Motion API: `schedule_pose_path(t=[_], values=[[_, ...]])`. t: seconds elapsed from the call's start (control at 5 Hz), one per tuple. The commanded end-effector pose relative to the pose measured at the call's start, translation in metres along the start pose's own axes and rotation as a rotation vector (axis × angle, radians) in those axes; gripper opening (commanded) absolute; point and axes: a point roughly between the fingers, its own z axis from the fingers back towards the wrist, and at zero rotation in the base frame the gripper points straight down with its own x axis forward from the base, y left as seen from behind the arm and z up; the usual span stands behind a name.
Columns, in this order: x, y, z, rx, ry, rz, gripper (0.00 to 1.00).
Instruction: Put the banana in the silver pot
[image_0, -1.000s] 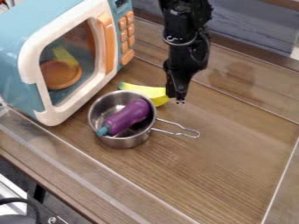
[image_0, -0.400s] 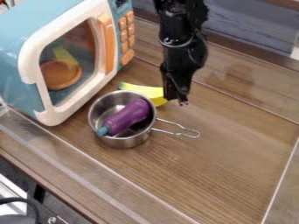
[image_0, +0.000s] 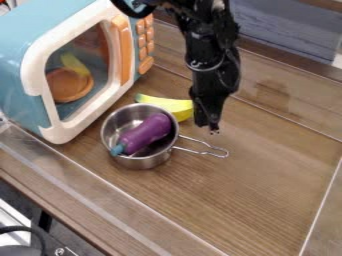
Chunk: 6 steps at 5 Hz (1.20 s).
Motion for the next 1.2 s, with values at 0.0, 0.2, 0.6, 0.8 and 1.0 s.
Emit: schedule_pose_path(t=[0.0,0.2,0.6,0.8,1.0], values=[[0.0,0.002,0.016,0.019,-0.028,0.015,0.0],[-0.004,0.002,0.026,0.015,-0.035,0.035,0.0],[-0.005,0.009,0.025,0.036,-0.042,0.111,0.0],[-0.005,0.008,0.026,0.047,-0.055,0.112,0.0],[-0.012,0.012,0.042,0.065,-0.062,0.145,0.0]])
